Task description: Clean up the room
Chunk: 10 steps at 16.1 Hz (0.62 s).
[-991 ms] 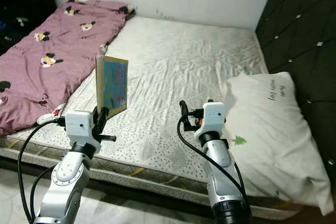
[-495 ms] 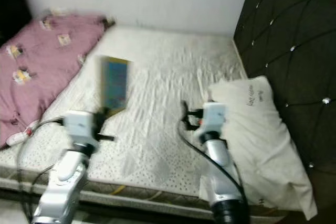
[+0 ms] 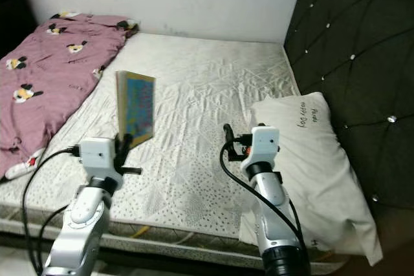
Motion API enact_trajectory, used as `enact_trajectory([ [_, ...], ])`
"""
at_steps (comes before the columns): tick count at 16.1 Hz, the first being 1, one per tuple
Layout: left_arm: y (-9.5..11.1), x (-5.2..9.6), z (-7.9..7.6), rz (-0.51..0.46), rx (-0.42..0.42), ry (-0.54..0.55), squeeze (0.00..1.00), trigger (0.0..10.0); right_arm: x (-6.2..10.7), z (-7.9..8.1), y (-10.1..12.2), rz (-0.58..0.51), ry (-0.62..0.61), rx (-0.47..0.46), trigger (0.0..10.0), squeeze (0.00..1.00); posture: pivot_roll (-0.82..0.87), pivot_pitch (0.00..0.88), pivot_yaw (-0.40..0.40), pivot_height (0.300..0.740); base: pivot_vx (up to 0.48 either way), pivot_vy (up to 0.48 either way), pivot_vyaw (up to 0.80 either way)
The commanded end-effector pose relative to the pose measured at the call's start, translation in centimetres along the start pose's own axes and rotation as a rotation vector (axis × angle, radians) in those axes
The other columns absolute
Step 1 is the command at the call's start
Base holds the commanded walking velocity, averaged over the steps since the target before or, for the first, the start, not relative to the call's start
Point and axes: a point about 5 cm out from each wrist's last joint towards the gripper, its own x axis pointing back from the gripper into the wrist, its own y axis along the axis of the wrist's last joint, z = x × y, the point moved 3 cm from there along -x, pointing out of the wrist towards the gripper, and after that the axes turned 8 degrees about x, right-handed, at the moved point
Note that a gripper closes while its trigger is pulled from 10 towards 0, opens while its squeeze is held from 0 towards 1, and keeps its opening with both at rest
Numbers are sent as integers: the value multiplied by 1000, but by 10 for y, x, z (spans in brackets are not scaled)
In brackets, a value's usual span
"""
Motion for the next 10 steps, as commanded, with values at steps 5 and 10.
enact_trajectory([
  [5, 8, -4, -5, -29, 7, -25, 0, 10000, -1, -5, -1, 12, -13, -13, 10000, 0, 26, 20, -15, 740, 0, 0, -621],
  [10, 11, -4, -5, -41, 17, -22, 0, 10000, -2, -4, 1, 1, -4, 2, 10000, 0, 30, 11, -17, 740, 0, 0, -628],
])
